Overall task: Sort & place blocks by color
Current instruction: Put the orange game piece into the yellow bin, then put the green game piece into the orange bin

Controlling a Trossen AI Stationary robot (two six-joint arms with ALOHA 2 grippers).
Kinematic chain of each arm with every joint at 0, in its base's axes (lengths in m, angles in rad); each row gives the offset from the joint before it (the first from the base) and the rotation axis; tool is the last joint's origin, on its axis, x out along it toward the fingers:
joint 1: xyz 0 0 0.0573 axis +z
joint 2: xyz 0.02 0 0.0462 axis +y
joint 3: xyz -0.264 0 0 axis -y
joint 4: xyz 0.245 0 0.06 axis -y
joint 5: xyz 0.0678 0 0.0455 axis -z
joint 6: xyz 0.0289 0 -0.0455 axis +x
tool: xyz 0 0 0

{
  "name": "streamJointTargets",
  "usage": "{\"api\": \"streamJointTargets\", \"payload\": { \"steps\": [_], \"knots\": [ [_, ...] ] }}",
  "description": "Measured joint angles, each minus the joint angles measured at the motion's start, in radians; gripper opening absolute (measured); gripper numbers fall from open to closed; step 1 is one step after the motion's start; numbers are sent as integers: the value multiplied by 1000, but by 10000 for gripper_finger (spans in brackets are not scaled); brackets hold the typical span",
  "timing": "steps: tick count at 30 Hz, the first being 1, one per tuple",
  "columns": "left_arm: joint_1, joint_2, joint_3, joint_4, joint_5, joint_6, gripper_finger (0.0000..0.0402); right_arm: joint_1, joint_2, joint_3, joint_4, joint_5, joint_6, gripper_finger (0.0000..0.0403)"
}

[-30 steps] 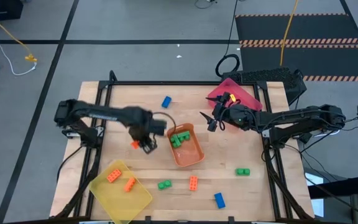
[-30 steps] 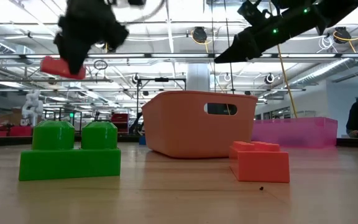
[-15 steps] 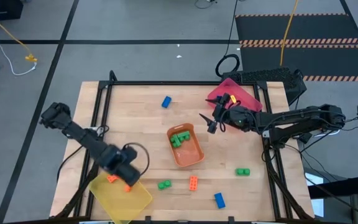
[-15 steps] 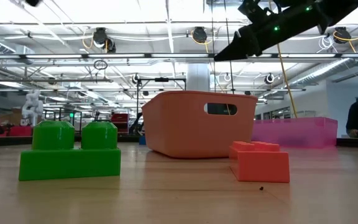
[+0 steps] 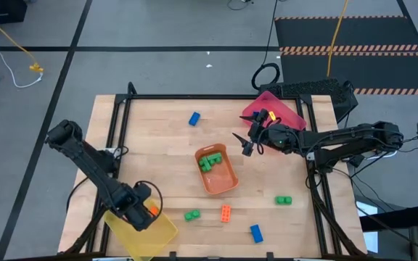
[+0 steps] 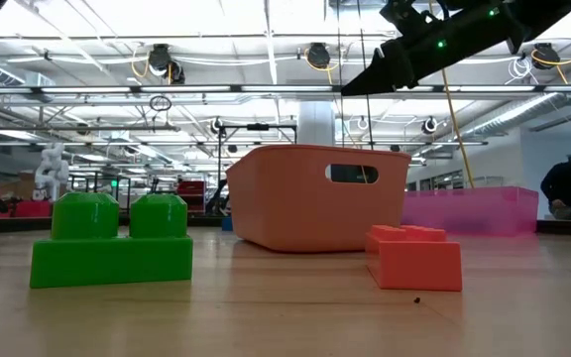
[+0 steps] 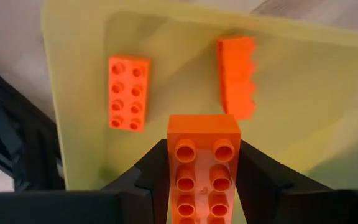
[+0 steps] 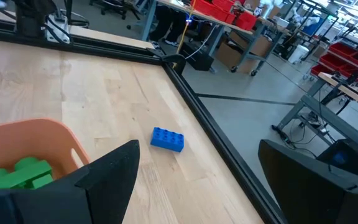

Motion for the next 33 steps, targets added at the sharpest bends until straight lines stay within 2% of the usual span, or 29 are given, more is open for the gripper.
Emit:
{"api": "streamJointTargets", "payload": {
  "steps": [3, 9, 11, 14, 17, 20, 23, 27, 30, 33],
  "knots": [
    [-3, 1, -53, 24, -6, -40, 156, 0, 0, 0, 1, 0, -12, 322],
    [14, -1, -113, 74, 27, -27, 295, 0, 0, 0, 14, 0, -23, 322],
    [17, -2, -114, 76, 26, -6, 328, 0, 0, 0, 16, 0, -23, 322],
    [32, -5, -113, 73, 24, 36, 355, 0, 0, 0, 16, 0, -19, 322],
    [56, -32, -100, 72, -9, 84, 355, 0, 0, 0, 16, -2, 12, 322],
    [95, -78, -88, 71, -83, 145, 339, 4, -1, 1, 1, -24, 36, 322],
    [141, -134, -75, 74, -197, 220, 320, 42, 0, 1, -51, 23, -13, 322],
    [207, -184, -74, 73, -420, 394, 296, 101, 0, 1, -60, 125, -29, 322],
    [264, -194, -74, 76, -571, 502, 283, 129, -3, 10, -72, 135, -9, 322],
    [328, -191, -74, 134, -608, 631, 274, 140, -4, 38, -147, 116, 76, 322]
  ]
}}
